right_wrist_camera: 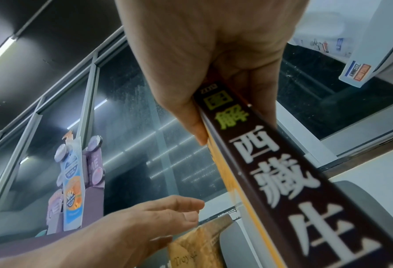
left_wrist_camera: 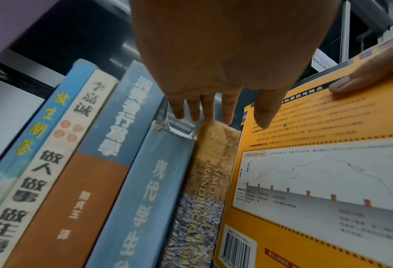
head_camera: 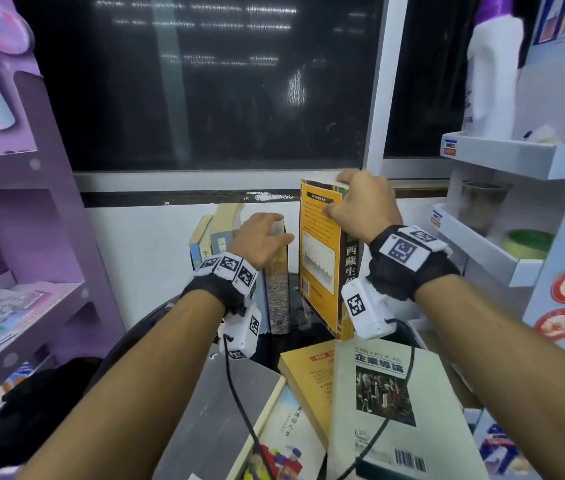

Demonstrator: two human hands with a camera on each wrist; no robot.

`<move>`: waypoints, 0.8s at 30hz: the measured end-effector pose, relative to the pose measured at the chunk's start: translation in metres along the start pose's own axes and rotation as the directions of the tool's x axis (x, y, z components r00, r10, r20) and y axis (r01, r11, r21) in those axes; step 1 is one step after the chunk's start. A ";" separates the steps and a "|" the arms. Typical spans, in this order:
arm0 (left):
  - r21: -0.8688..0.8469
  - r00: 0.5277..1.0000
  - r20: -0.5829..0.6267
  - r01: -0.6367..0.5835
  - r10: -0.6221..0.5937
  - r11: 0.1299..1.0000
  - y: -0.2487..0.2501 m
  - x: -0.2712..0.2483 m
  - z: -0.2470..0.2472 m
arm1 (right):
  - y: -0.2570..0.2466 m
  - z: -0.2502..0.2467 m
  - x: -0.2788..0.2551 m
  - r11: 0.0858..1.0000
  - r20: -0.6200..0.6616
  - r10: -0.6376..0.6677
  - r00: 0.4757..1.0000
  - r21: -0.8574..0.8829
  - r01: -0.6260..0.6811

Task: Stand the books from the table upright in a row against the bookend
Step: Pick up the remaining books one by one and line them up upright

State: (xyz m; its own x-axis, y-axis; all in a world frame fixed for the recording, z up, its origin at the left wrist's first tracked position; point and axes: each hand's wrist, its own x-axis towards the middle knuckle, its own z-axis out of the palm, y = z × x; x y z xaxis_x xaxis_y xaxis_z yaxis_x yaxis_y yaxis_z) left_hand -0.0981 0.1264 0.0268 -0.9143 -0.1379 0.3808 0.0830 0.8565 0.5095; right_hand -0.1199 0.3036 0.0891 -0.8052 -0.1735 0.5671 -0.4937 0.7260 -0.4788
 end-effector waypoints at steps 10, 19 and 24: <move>0.008 0.999 0.035 0.003 -0.003 1.000 -0.018 0.023 0.017 | 0.009 0.051 0.024 0.997 0.010 0.065 0.998 -0.036 -0.065; 0.059 0.997 0.037 -0.064 0.062 0.996 -0.025 0.023 0.021 | 0.015 0.084 0.022 0.994 0.035 0.109 0.993 0.002 -0.109; 0.094 0.995 0.046 -0.090 0.086 0.991 -0.026 0.021 0.022 | 0.017 0.099 0.021 0.993 0.030 0.115 0.993 0.036 -0.116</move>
State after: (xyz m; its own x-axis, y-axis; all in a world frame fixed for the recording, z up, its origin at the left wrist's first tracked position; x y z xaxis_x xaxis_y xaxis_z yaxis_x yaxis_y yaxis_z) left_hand -0.1278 0.1124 0.0051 -0.9213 -0.0408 0.3868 0.1269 0.9085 0.3982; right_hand -0.1780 0.2459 0.0266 -0.8661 -0.1083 0.4881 -0.4083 0.7167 -0.5654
